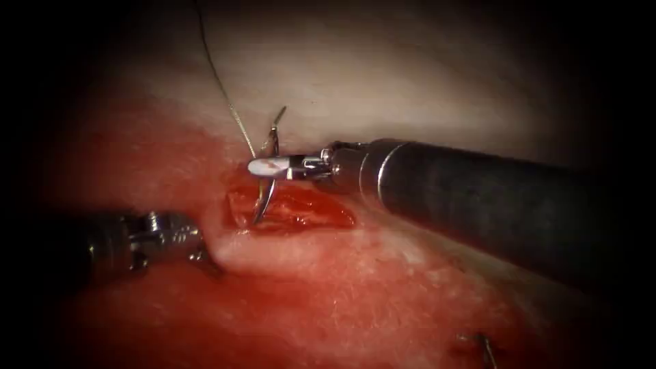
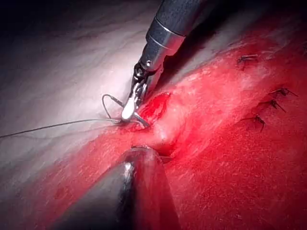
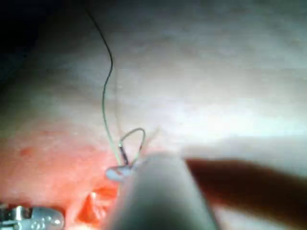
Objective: Wound Closure
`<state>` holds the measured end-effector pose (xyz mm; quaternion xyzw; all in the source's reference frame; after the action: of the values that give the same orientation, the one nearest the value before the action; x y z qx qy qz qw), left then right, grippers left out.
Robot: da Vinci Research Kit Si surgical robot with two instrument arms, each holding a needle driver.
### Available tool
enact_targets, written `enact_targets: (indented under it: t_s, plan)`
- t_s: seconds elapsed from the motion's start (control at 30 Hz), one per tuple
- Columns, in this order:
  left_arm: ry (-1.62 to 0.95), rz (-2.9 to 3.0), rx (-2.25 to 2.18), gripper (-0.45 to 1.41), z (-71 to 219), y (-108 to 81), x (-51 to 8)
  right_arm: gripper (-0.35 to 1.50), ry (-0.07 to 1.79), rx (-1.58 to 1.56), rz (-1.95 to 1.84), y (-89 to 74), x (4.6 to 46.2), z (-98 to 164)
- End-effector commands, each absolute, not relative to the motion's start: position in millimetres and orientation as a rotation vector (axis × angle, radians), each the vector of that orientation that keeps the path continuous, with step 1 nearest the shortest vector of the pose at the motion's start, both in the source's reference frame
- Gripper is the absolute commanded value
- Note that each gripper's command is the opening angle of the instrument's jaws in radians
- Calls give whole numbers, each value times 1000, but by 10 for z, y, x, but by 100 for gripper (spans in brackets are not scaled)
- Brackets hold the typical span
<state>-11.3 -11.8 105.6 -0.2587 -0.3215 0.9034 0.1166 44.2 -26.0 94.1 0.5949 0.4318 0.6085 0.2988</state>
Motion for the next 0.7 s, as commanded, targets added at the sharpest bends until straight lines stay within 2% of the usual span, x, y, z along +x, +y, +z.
enact_targets:
  t_s: [0.03, 0.7]
  plan:
    - [-943, 2645, -759, -45, 1063, -118, -119, -35, 1151, 1605, 1620, -258, 451, 945]
    - [-942, 2640, -755, -45, 1064, -119, -119, -35, 1179, 1714, 1730, -261, 463, 925]
